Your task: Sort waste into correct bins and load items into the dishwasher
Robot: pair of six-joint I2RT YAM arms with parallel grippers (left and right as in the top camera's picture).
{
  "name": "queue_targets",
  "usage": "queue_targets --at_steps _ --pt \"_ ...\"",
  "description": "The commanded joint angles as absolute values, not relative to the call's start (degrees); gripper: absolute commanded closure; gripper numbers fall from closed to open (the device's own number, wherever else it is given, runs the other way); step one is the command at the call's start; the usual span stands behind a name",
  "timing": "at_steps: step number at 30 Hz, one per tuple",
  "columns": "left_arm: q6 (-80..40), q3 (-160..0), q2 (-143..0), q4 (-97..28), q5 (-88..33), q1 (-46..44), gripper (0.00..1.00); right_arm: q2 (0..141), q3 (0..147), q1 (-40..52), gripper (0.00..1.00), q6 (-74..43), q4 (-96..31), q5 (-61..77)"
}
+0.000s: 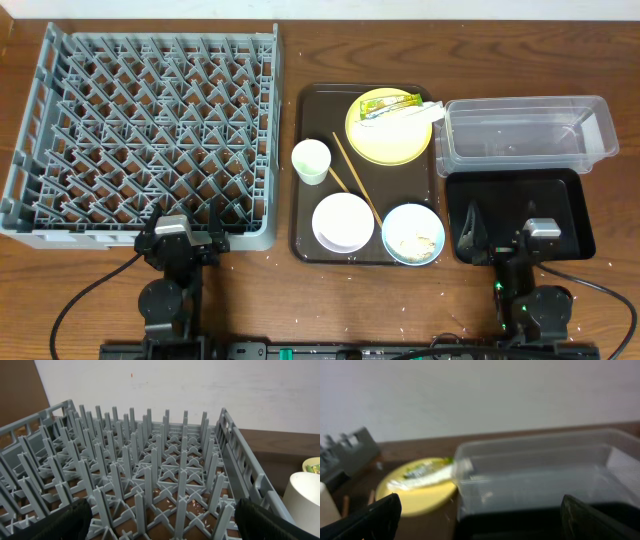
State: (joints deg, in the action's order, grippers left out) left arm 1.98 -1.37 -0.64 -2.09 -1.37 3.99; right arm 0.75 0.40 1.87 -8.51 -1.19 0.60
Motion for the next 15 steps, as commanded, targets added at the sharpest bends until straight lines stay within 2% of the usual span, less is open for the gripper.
queue_targets --at_steps 1,8,13,15 --pt "2.79 -0.23 -0.38 -4.01 -0.91 4.21 0.08 0.38 0.78 2.17 0.01 -8.69 1.85 8.10" --pt "2.76 -0.23 -0.38 -4.01 -0.91 4.21 0.08 6.44 12.73 2.17 0.01 -5.72 -2.68 13.43" --pt "2.76 -0.23 -0.38 -4.01 -0.91 4.21 0.08 23.05 30.06 2.17 0.01 -3.95 -7.40 19.14" --pt "2.76 -0.23 -0.38 -4.01 -0.91 4.21 0.08 34.74 40.84 2.22 0.01 -3.97 -11.05 24.56"
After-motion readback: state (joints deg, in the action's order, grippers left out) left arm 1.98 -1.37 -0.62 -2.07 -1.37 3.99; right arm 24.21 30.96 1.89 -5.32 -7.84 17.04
